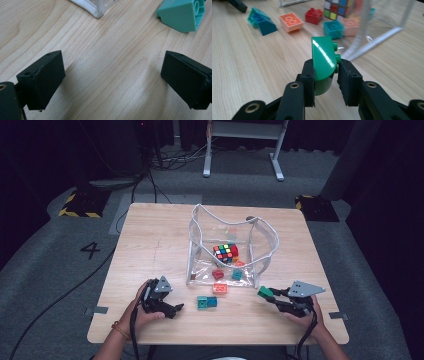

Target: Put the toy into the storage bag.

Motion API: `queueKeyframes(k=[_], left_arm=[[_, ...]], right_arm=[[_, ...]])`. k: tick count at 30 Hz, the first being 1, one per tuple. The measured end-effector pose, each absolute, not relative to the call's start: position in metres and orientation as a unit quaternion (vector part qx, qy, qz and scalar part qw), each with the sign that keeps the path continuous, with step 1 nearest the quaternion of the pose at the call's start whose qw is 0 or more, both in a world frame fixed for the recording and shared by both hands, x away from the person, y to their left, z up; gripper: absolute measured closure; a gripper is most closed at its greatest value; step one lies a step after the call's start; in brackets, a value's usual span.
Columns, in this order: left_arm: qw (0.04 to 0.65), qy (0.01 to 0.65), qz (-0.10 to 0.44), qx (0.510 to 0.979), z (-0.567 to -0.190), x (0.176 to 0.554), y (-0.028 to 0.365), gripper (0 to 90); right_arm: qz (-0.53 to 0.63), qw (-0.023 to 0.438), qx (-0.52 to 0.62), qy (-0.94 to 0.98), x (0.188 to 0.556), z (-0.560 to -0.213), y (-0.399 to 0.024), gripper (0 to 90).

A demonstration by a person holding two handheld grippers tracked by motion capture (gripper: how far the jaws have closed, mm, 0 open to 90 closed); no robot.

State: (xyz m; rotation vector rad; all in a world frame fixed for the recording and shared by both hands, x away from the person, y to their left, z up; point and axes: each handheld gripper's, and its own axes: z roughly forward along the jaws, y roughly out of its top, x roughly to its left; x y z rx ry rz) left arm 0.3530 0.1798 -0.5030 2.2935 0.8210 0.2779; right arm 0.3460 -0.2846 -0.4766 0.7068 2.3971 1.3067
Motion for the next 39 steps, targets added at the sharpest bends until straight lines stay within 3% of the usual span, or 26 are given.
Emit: queueKeyframes(k=[18, 39], left_arm=[[0.338, 0.315, 0.106, 0.880, -0.503, 0.353, 0.180, 5.4], [0.338, 0.315, 0.106, 0.880, -0.503, 0.353, 0.180, 5.3]], right_arm=[[0.472, 0.211, 0.307, 0.799, 0.369, -0.448, -0.338, 68.0], [0.492, 0.265, 0.289, 0.777, 0.431, -0.350, -0.337, 68.0]])
